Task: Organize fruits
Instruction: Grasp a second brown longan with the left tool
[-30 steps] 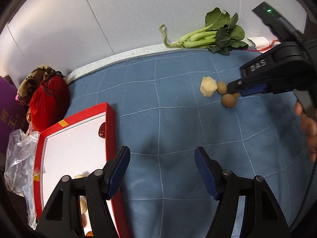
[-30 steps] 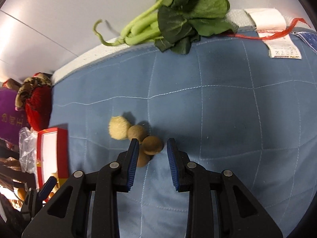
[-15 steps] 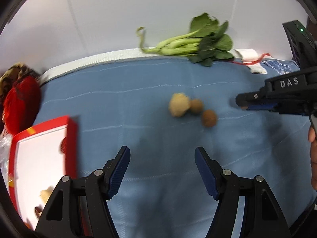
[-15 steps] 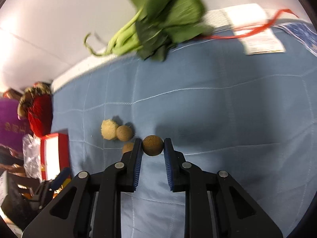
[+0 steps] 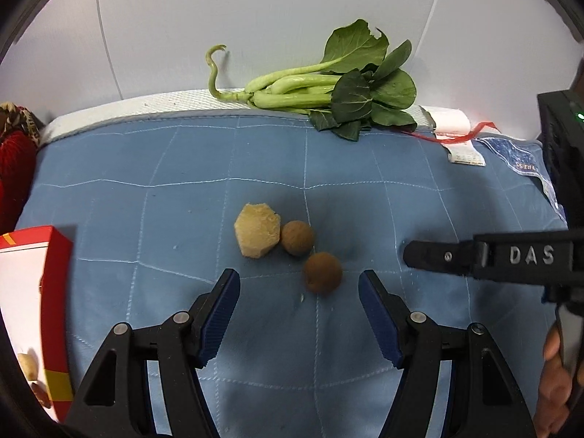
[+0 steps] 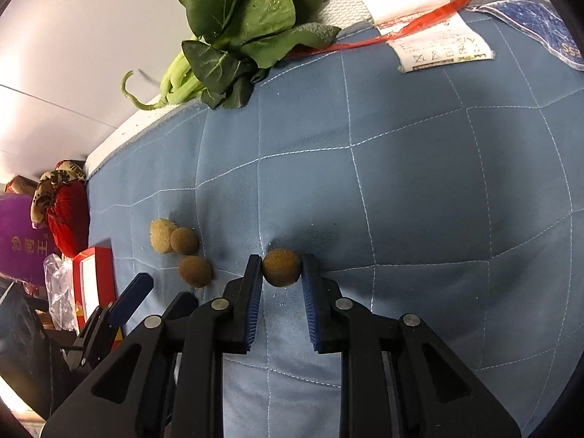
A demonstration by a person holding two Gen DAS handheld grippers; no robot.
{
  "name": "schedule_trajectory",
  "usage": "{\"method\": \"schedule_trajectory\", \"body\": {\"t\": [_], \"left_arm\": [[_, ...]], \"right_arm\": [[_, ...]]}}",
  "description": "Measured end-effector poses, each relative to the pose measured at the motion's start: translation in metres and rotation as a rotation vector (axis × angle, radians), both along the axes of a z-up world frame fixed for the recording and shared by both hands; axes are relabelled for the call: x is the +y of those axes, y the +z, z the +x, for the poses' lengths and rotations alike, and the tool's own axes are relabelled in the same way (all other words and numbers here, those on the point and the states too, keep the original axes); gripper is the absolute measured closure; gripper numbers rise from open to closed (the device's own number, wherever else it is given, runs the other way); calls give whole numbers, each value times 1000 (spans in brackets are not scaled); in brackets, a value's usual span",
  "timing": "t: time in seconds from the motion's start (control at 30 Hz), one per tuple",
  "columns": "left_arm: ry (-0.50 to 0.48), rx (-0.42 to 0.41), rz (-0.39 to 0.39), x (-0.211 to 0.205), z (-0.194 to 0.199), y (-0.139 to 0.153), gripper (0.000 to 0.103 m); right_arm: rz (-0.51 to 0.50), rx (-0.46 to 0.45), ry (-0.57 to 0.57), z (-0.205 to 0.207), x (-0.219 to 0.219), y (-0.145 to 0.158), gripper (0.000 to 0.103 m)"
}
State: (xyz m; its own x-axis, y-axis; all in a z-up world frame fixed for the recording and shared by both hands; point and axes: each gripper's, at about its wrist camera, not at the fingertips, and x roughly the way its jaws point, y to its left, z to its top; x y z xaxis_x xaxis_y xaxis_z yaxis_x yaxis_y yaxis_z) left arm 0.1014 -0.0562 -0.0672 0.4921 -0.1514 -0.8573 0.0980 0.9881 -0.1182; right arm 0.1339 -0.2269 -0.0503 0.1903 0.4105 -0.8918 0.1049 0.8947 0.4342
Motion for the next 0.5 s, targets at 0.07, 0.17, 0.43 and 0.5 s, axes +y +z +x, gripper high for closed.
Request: {"method": "schedule_trajectory", "body": {"t": [0.07,0.17,0.43,0.5], "left_arm": [[13,-1,5,-1,4,-3,35],[30,14,7,-2,11,-10,37],[64,16,8,4,19,-17,59],[66,14,7,7,20,-18,65]], "right_arm": [[2,0,-2,-1,0,0,83],[9,2,-7,1,2,-2,83],[4,3,-8,1,1,-1,83],[2,1,-7,0,1,-1,83]]}}
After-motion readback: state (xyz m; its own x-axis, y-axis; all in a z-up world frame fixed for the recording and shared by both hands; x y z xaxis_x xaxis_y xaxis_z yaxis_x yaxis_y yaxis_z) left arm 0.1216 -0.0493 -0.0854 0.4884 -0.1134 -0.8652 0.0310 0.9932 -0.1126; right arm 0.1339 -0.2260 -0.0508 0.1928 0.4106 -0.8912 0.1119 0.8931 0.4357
